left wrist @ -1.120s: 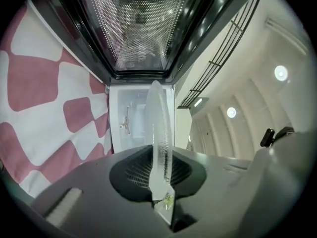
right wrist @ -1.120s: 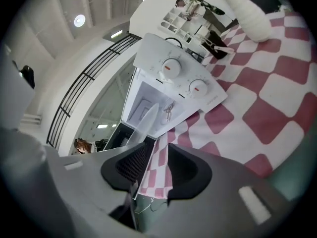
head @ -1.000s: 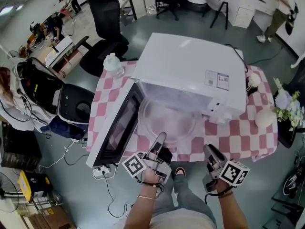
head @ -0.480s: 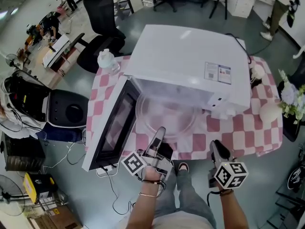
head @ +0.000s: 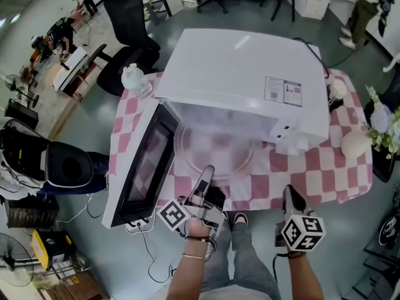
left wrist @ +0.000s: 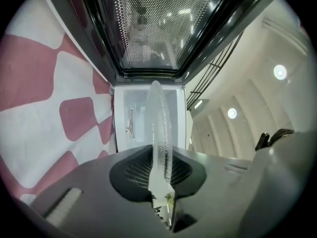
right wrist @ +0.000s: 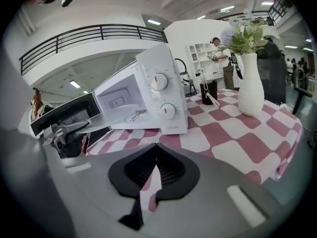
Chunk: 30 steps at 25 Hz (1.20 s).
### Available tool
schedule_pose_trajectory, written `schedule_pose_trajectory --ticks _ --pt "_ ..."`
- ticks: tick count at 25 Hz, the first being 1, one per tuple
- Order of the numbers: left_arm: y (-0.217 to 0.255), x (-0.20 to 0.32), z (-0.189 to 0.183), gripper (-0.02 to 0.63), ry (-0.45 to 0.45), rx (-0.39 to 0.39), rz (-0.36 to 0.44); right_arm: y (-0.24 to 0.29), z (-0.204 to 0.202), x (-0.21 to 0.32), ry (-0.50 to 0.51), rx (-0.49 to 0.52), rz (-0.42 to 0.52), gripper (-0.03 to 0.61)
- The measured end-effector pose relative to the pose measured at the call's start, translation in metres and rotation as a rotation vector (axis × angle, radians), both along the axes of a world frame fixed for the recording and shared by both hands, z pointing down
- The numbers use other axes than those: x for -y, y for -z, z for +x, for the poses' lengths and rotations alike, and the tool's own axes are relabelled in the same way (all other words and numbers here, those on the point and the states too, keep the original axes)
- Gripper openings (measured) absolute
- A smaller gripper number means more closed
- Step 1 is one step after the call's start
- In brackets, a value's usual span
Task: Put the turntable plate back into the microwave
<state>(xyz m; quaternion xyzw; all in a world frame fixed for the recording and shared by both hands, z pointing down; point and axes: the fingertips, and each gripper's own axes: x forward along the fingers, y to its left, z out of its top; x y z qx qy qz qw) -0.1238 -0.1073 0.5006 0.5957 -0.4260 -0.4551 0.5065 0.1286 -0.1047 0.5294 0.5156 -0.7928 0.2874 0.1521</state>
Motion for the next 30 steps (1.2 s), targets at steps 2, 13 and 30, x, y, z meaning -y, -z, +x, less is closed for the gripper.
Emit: schedule_pose_trajectory --ticks 2,13,30 --pt "-0.003 0.002 0.000 0.040 -0.007 0.011 -0.005 -0.003 0.003 0.000 -0.020 0.003 -0.003 0.011" --pt "-0.010 0.023 0.004 0.041 -0.037 0.024 -0.013 -0.022 0.004 -0.004 -0.059 -0.016 -0.048 0.011" --pt "-0.014 0.065 0.008 0.041 -0.045 0.002 -0.020 -0.030 0.004 0.001 -0.115 -0.061 -0.090 0.011"
